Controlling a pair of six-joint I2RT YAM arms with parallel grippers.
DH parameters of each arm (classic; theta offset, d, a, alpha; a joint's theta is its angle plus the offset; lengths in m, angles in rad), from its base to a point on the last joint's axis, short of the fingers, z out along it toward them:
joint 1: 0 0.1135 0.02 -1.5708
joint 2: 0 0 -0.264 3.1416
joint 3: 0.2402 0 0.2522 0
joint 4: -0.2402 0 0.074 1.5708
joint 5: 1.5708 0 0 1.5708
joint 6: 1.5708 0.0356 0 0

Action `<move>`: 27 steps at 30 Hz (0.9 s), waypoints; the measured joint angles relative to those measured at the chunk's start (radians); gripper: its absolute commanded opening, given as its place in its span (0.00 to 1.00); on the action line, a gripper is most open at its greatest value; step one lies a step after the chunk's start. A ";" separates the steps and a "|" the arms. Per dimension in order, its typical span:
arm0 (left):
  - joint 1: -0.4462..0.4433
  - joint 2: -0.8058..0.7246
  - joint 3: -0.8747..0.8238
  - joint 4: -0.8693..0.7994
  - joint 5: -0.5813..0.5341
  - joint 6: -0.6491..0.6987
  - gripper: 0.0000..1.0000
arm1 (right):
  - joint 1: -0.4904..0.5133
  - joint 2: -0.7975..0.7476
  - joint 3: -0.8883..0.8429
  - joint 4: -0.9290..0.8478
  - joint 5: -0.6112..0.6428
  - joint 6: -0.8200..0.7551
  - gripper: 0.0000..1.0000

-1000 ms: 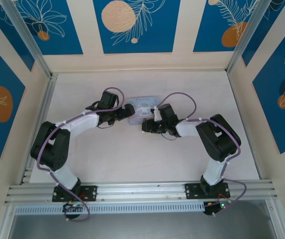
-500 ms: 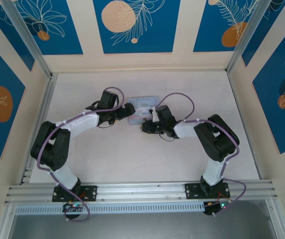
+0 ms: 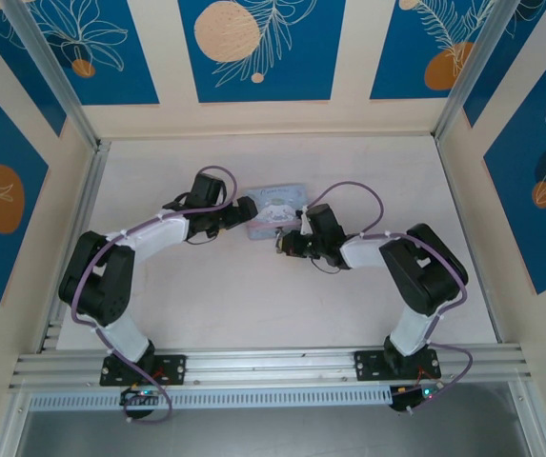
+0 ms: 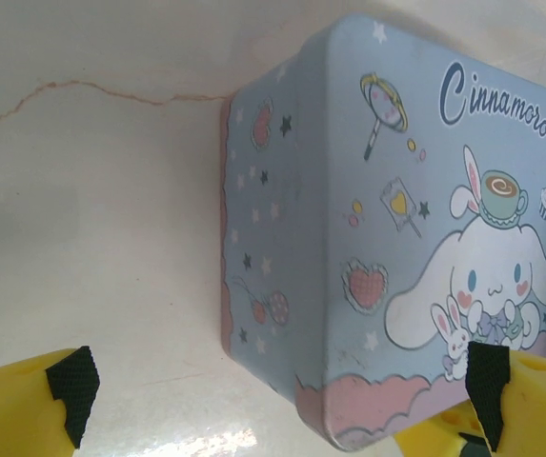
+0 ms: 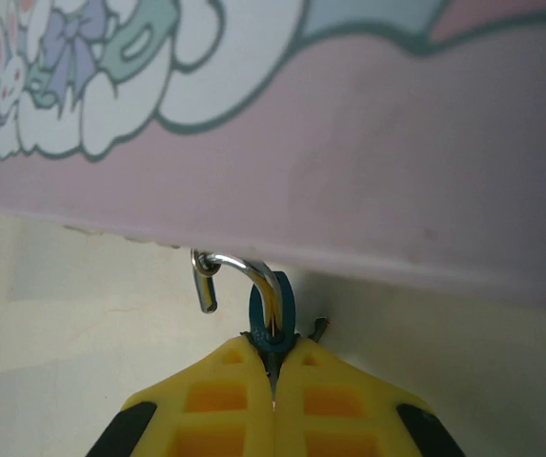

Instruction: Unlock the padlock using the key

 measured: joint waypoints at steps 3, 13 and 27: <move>0.000 0.000 0.007 -0.017 -0.003 0.008 1.00 | -0.008 -0.010 -0.006 -0.009 -0.004 0.019 0.00; -0.016 0.026 0.013 -0.042 -0.041 0.039 1.00 | -0.012 -0.021 -0.018 0.023 -0.027 0.124 0.00; -0.049 0.064 0.024 -0.026 -0.074 0.035 1.00 | -0.035 -0.021 -0.095 0.169 -0.064 0.357 0.00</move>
